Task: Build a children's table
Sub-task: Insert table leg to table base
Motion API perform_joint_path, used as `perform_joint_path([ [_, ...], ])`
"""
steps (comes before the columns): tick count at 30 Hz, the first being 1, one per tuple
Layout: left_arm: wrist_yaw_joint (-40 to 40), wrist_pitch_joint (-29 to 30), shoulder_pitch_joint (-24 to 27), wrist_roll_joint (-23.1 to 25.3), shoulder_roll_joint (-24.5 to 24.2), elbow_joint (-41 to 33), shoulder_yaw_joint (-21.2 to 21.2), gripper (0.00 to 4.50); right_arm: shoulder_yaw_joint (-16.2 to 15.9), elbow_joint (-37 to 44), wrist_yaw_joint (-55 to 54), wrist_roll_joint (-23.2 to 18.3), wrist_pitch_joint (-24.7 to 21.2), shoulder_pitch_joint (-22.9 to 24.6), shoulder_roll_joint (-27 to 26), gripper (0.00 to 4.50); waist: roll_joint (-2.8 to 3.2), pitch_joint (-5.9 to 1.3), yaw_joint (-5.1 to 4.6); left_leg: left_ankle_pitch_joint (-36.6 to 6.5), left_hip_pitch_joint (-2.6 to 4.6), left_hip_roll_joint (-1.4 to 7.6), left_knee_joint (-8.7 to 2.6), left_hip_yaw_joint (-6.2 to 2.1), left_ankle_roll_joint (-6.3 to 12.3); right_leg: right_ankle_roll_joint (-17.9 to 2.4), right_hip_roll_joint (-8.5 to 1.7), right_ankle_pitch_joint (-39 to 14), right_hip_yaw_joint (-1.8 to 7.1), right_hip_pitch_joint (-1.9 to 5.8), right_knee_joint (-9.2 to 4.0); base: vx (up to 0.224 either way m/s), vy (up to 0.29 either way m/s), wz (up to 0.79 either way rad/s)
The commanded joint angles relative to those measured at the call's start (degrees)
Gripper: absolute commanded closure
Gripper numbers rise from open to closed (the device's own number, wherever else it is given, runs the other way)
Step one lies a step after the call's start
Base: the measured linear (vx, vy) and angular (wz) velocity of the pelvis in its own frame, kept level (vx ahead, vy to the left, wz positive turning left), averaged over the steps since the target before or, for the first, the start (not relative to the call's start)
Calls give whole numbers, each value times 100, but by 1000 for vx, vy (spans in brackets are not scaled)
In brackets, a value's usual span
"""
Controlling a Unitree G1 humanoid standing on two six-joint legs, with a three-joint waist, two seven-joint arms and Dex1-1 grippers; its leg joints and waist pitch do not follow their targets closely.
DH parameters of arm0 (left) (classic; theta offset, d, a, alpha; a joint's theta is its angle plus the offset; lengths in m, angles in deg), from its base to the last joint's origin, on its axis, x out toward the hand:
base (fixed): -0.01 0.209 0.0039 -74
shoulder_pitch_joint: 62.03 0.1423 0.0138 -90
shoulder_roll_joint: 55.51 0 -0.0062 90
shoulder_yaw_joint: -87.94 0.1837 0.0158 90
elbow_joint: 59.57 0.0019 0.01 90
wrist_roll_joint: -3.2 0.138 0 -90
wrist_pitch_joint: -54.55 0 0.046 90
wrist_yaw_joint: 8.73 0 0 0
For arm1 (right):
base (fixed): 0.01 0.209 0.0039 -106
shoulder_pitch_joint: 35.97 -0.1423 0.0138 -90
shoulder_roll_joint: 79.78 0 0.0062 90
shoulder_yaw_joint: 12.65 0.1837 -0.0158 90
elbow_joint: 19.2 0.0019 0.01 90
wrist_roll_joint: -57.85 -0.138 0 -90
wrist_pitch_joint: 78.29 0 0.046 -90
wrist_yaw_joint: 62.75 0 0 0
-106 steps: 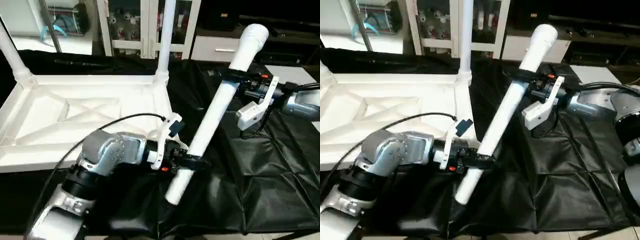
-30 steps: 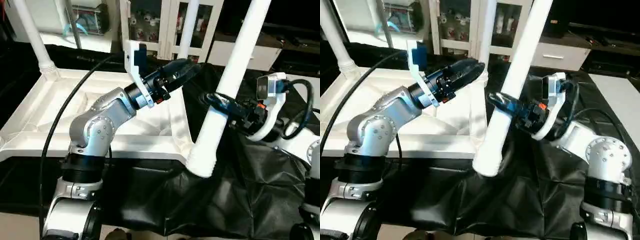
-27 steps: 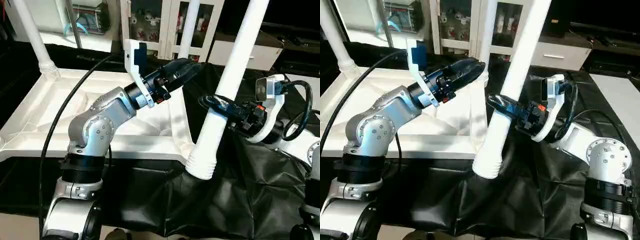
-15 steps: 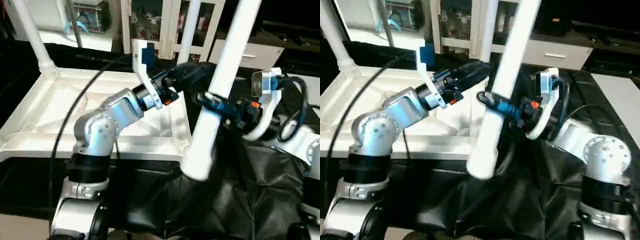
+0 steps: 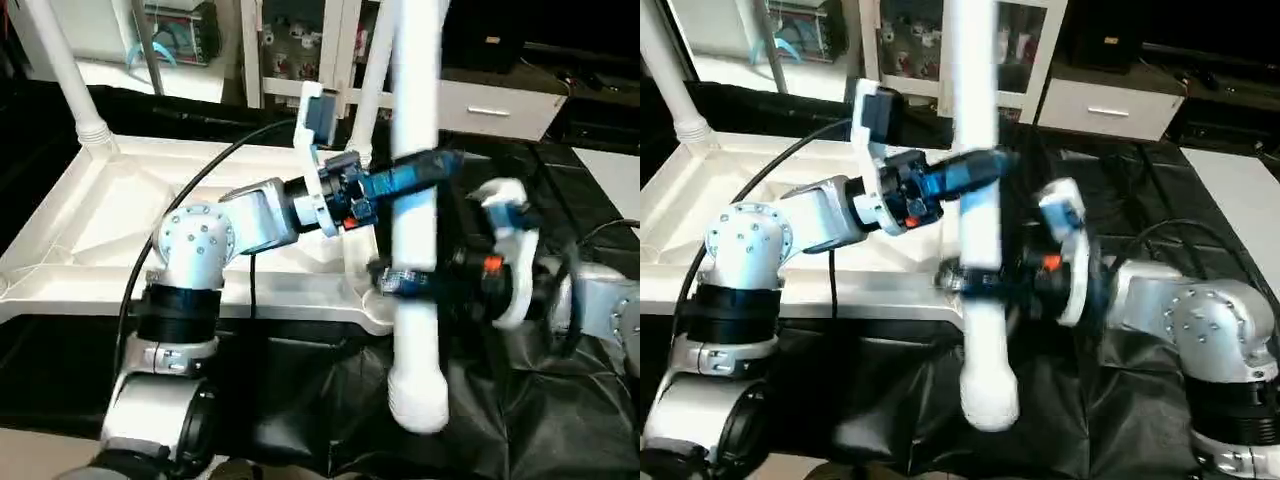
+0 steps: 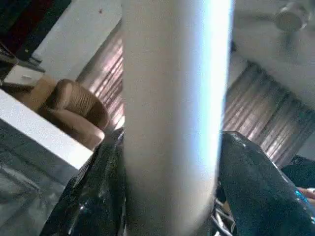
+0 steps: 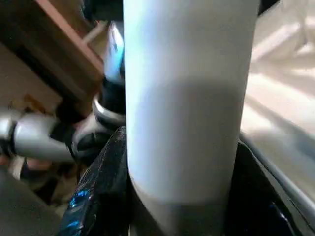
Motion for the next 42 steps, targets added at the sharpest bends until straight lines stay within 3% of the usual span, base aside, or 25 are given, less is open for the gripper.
perform_joint_path([
  [1,-152,-10,-135,64,36,21,103,162,-106,146,117,115,166,20,128,276,-21,-419,27,-1474,167,298,-504,-195,-394,-467,-363,-2425,234,243,-517,0,0,0],
  [2,-155,-6,-149,36,51,31,76,190,-131,142,125,140,191,20,144,276,-14,-424,31,-1394,176,305,-500,-186,-380,-582,-359,-2211,239,243,-495,0,0,0],
  [6,-98,-1,-199,30,35,169,-55,201,-172,78,176,231,301,1,169,276,-23,-438,30,-1207,169,293,-484,-161,-301,-860,-342,-1698,243,276,-431,0,0,0],
  [8,-97,-7,-185,36,22,177,-68,234,-170,57,189,243,323,-6,173,276,-17,-450,43,-1050,172,298,-470,-153,-232,-1007,-347,-1430,246,297,-392,0,0,0],
  [14,-61,-43,-133,50,7,206,-108,271,-190,-40,323,329,429,-53,187,276,-13,-467,73,-823,180,301,-440,-134,-104,-1216,-345,-1077,245,319,-342,0,0,0],
  [19,101,-233,-186,160,52,277,-223,278,-186,-80,355,384,504,-58,185,276,-8,-453,93,-996,202,305,-444,-130,-138,-1202,-352,-1319,247,312,-377,0,0,0],
  [20,190,-297,-219,213,56,308,-254,278,-183,-83,352,404,526,-59,183,276,21,-452,103,-1033,202,307,-447,-138,-168,-1175,-360,-1377,249,315,-378,0,0,0],
  [25,746,-617,-391,678,-18,351,-269,278,-117,-113,123,704,909,-87,76,276,-3,-450,101,-1199,198,304,-457,-149,-255,-1021,-358,-1633,244,300,-417,0,0,0],
  [26,966,-818,-453,971,-84,277,-221,278,0,-206,-183,880,1197,-167,-90,220,-6,-440,93,-1245,195,305,-463,-156,-271,-981,-361,-1731,240,288,-431,0,0,0],
  [28,1090,-917,-484,1127,-118,221,-197,278,22,-255,-354,1061,1406,-218,-148,204,-16,-439,81,-1260,189,305,-471,-164,-305,-909,-352,-1796,235,291,-425,0,0,0],
  [30,1214,-1051,-529,1345,-186,114,-120,278,1,-281,-659,1396,1695,-287,-208,197,-28,-424,56,-1348,187,288,-482,-172,-369,-676,-348,-2090,235,284,-451,0,0,0],
  [31,1252,-1089,-538,1392,-193,95,-108,279,-3,-273,-698,1439,1734,-294,-218,173,-25,-432,56,-1343,197,290,-478,-170,-368,-642,-347,-2104,238,275,-452,0,0,0],
  [34,1376,-1159,-598,1397,-169,79,-161,280,38,-248,-940,1551,1827,-322,-313,161,-21,-435,36,-1252,188,288,-470,-168,-307,-701,-344,-1965,235,273,-440,0,0,0],
  [37,1675,-1330,-761,1495,-96,140,-296,280,86,-282,-1503,1817,2028,-421,-565,123,-7,-456,19,-1055,194,290,-457,-152,-271,-930,-320,-1448,234,260,-382,0,0,0],
  [38,1728,-1365,-815,1532,-63,200,-314,280,73,-308,-1658,1924,2107,-454,-640,118,27,-448,16,-1050,179,281,-459,-150,-256,-971,-315,-1354,236,267,-374,0,0,0],
  [42,1787,-1448,-895,1589,11,341,-353,280,53,-298,-1897,1994,2073,-501,-761,83,14,-453,11,-985,180,271,-450,-143,-198,-1032,-309,-1186,238,287,-356,0,0,0],
])
